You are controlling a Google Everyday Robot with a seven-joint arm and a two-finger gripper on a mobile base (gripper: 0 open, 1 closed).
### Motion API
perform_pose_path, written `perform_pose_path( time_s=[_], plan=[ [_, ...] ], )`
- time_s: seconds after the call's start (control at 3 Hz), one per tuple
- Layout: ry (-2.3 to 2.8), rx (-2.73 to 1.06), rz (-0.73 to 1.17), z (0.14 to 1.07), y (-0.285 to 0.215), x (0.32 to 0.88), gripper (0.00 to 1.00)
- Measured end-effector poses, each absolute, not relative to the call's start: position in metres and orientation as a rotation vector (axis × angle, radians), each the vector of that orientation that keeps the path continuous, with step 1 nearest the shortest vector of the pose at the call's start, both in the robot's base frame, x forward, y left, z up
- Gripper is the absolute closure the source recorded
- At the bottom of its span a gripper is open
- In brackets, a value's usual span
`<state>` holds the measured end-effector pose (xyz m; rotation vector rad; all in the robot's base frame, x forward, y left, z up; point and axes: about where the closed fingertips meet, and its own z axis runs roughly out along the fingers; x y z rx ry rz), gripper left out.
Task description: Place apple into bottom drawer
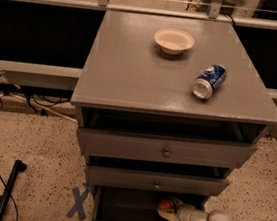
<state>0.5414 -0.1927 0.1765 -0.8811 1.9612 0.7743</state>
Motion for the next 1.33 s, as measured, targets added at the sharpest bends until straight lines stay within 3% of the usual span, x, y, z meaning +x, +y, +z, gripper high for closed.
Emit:
perform_pose_path(
  time_s=[0.67,1.33],
  plan=[
    [1.965,-0.873,0.808,0.178,-0.191,0.537,0.39],
    [1.904,-0.911,0.853,0.204,-0.188,0.508,0.04]
  ],
)
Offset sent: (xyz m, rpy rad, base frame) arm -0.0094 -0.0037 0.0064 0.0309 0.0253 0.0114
